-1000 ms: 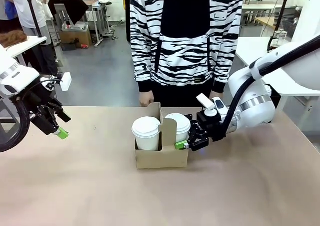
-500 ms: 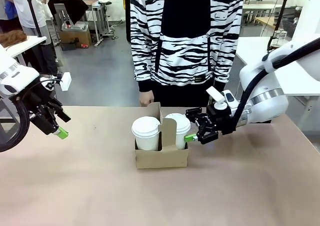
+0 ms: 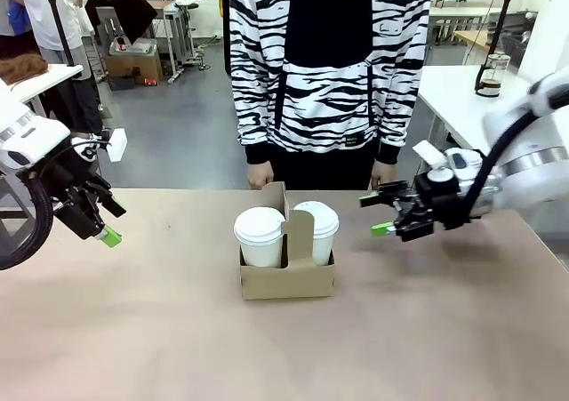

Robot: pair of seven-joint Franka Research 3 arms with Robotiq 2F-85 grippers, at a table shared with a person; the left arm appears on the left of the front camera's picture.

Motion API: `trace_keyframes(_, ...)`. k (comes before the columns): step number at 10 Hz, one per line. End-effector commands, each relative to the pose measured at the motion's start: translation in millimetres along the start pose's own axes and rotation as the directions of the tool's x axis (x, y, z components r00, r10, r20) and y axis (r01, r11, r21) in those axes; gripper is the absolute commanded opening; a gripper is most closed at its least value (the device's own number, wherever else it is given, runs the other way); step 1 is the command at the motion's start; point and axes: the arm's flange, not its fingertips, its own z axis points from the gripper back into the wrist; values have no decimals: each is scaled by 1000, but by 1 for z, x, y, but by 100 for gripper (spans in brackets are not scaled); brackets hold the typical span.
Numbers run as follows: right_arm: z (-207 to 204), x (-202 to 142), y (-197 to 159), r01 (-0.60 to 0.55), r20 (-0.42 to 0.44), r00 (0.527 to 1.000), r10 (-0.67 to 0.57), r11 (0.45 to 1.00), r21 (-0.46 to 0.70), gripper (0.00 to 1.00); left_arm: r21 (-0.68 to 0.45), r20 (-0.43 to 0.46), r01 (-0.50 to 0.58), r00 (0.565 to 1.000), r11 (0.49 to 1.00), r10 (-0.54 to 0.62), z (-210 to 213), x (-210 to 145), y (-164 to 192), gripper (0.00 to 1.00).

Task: Pour a drink into a cup and package it in a carrier.
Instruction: Insert the held 600 ml Paper Cup into the Cup Carrier.

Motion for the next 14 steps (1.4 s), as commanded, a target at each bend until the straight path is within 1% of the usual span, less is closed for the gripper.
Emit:
trace_keyframes(1, 41, 8, 19, 136, -63, 987, -146, 981, -136, 100, -4, 17, 6, 1000, 1000, -5, 0, 0, 0, 100)
trace_keyframes(2, 60, 9, 24, 177, -87, 976, -198, 962, -207, 100, -4, 17, 6, 1000, 1000, -5, 0, 0, 0, 100)
trace_keyframes(3, 75, 10, 34, 193, -91, 971, -223, 945, -263, 100, -4, 17, 6, 1000, 1000, -5, 0, 0, 0, 100)
trace_keyframes(5, 93, 10, 41, 189, -111, 963, -244, 912, -363, 100, -4, 17, 6, 1000, 1000, -5, 0, 0, 0, 100)
trace_keyframes(6, 98, 8, 42, 193, -123, 958, -259, 899, -393, 100, -4, 17, 6, 1000, 1000, -5, 0, 0, 0, 100)
trace_keyframes(7, 94, 5, 43, 183, -137, 957, -257, 897, -403, 100, -4, 17, 6, 1000, 1000, -5, 0, 0, 0, 100)
trace_keyframes(8, 104, 3, 37, 170, -110, 968, -224, 915, -365, 100, -4, 17, 6, 1000, 1000, -5, 0, 0, 0, 100)
trace_keyframes(14, 104, 3, 37, 170, -110, 968, -224, 915, -365, 100, -4, 17, 6, 1000, 1000, -5, 0, 0, 0, 100)
